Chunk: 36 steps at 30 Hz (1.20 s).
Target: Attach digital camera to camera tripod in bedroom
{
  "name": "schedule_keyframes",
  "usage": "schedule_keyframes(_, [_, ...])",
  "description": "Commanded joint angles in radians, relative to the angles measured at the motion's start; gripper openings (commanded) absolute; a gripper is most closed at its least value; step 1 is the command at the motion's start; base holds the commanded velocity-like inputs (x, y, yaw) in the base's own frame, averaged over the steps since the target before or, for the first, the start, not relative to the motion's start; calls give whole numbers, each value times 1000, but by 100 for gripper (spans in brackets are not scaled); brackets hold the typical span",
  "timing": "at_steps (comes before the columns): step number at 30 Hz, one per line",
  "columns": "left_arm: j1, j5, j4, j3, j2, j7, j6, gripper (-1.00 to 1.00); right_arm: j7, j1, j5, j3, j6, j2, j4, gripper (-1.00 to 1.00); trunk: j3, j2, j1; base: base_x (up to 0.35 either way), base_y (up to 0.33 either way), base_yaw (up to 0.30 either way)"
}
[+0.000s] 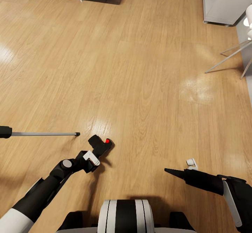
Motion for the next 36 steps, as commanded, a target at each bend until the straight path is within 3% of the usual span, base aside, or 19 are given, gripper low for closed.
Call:
schedule_keyframes(1, [-1,-12,-1,-2,1,-5,-2,100,3,0,0,0,5,0,0,100,-1,0,0,0,0,0])
schedule_keyframes(17, [-1,-19,1,-9,2,-3,-4,100,-1,0,2,0,5,0,0,100,-1,0,0,0,0,0])
schedule_keyframes(26, [-1,-15,8,-8,3,-6,45,100,0,0,2,0,5,1,0,100,-1,0,0,0,0,0])
schedule_keyframes(36, [-1,-17,7,-9,3,-5,56,100,1,0,2,0,5,1,0,100,-1,0,0,62,0,0])
